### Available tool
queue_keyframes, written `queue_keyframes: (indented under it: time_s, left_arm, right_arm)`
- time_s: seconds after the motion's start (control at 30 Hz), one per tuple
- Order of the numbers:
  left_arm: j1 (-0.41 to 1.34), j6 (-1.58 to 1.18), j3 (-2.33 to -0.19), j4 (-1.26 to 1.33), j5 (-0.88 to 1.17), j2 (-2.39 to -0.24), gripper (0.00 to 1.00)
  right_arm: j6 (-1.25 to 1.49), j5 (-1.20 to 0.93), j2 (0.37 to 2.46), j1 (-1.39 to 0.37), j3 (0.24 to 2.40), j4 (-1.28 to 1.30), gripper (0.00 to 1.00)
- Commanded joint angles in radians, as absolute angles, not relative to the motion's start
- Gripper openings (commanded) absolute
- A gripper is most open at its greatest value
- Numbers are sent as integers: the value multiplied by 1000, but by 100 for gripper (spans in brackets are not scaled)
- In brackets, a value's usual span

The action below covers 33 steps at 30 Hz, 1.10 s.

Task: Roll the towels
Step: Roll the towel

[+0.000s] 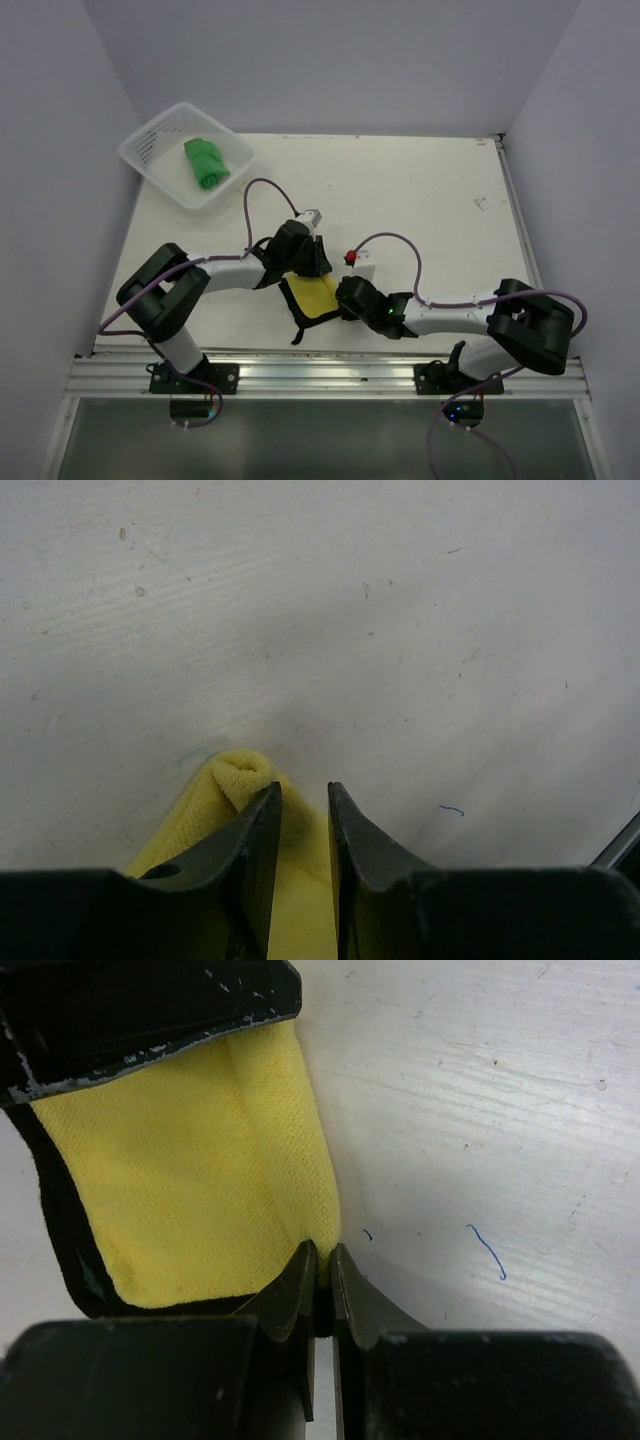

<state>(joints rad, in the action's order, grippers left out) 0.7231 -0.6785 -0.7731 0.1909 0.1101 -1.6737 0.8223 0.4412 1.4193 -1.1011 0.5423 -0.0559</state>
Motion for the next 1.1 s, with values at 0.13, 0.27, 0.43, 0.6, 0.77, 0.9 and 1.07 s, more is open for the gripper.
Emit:
queue_keyframes:
  time_s: [0.13,0.27,0.43,0.6,0.77,0.9,1.07]
  left_arm:
    - [724,-658,-767,201,37,-1666,29]
    - [724,-664,-758,201,25,-1669,29]
    - [724,-669,-756,201,23,-1663,29]
    - [721,-663,-767,187,17,-1657,29]
    - [721,-663,-765,183,12,-1648,29]
    - [719,-667,-749,183,5,-1622,29]
    - [703,-657,-752,166,5,-1563,30]
  right_arm:
    - [776,580,1448,-1169,603,69,0]
    - [756,646,1488,-1232,652,120,0]
    - [736,741,1532,-1298,721,185,0]
    - [721,834,1606,-1350,811,305,0]
    - [689,885,1680,-1396,913,402,0]
    - [690,896,1746,-1410,977,462,0]
    - [699,893,1763,-1411,966,439,0]
